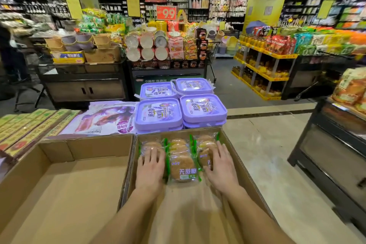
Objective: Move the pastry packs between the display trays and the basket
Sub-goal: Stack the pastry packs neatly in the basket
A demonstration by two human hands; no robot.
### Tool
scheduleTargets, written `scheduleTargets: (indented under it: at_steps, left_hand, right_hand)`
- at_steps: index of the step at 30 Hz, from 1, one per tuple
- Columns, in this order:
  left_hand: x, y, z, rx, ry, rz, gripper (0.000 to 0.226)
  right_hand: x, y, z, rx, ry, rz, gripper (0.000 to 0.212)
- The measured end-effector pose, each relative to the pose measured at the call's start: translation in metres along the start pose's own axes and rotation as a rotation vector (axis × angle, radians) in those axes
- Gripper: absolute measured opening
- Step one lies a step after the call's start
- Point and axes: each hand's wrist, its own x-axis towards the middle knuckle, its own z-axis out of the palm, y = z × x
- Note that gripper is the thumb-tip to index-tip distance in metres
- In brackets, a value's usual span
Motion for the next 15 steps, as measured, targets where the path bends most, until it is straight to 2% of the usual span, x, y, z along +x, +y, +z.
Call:
scheduleTargets:
  at_steps: [7,12,15]
  left_hand:
    - [-0.073,0.012,-0.022,-0.147,0.106,0.203,0.081]
    - [-0.157,0.057,-0.038,-0.359,0.105,0.397,0.067]
    - [-0.216,0.11,-0.052,-0.373,0.069,0.564,0.062]
  right_hand:
    - [-0.1,-0.009,-0.053,-0.09,-0.005,0.011,0.066]
    - [-0.225,-0.021,-0.093,-0.131,0.03,0.136,0.065]
    - [-0.318,-0.006,-0.116,-0.167,0.057,0.288,0.067]
